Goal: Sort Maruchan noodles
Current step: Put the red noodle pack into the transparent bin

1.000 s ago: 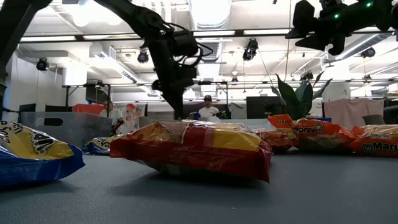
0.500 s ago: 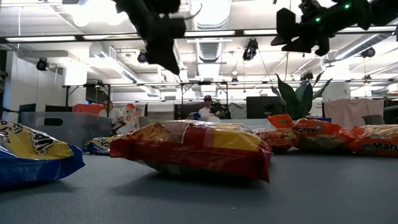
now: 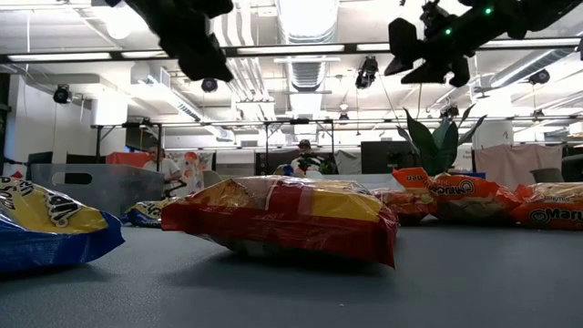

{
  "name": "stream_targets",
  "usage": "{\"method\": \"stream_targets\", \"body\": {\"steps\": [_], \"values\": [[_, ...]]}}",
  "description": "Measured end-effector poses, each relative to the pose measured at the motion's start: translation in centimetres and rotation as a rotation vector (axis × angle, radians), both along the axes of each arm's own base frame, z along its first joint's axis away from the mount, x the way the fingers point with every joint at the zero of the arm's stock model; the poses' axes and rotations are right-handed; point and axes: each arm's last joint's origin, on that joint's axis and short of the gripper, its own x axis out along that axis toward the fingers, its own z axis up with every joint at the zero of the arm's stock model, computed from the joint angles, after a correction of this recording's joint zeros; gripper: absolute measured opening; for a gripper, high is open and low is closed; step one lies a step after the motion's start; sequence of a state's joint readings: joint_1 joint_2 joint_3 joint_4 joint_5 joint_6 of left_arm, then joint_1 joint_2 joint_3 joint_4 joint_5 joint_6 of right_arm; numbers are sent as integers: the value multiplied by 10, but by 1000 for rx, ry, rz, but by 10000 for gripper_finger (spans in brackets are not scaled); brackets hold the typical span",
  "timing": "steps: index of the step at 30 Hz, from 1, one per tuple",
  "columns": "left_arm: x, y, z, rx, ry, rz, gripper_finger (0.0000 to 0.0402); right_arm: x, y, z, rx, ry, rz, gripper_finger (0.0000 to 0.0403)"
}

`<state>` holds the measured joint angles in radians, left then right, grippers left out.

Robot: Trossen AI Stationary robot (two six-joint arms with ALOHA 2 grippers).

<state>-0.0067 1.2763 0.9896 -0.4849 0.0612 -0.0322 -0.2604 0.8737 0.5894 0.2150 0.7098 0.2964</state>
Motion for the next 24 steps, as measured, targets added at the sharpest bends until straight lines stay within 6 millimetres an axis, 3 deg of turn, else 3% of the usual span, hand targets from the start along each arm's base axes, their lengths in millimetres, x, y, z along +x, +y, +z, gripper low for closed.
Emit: {"method": "stream_targets", "body": {"steps": [11,16,24], "values": [[-22,-2,-22,16,1,-24,0,29,9,22,373,-65,477,189],[-32,-1,-25,25,-86,-28,0,51,16,19,497,75,590,155],[-39,1,-32,63,-134,30,0,86,36,16,634,372,599,113]]}}
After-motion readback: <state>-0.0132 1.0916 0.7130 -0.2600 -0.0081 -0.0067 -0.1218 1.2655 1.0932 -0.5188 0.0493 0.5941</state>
